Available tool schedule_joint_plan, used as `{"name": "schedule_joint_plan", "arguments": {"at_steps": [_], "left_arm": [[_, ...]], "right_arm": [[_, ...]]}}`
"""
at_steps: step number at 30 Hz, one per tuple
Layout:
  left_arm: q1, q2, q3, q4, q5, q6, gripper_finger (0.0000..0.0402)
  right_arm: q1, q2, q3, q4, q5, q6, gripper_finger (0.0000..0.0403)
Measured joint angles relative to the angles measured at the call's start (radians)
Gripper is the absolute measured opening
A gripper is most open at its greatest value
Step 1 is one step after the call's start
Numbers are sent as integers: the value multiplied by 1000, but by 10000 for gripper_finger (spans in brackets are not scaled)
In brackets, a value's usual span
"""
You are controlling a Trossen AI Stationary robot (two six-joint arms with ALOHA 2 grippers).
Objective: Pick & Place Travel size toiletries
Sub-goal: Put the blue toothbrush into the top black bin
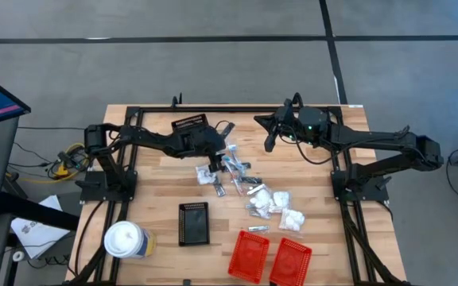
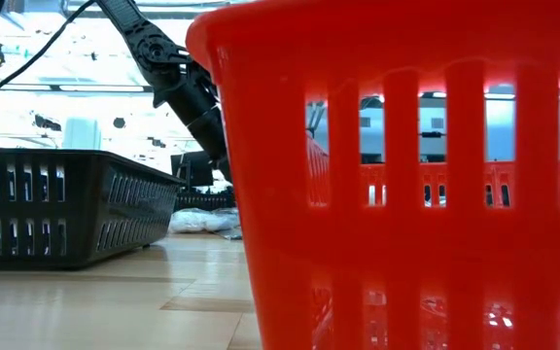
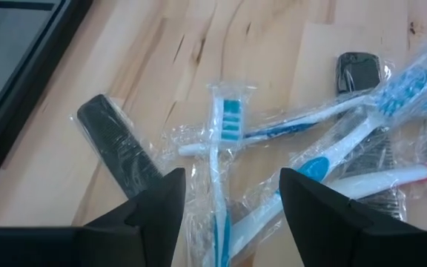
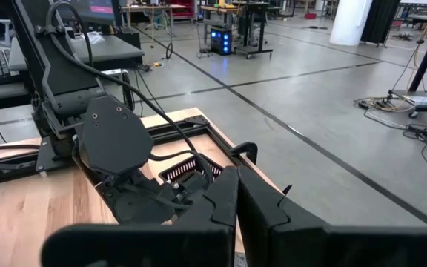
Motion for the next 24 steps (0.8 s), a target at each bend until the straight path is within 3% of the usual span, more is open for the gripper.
{"name": "schedule_joint_plan", "arguments": {"at_steps": [6,11,24], "left_arm": [[0,-1,0,5,0,1,214],[-2,-1,0,12,0,1,214],[-3,-2,0,14,0,1,214]], "right_arm": [[0,0,0,-1,0,6,0],[0,0,0,-1,0,101,0],[8,8,1,-15,-11,98,0]]}}
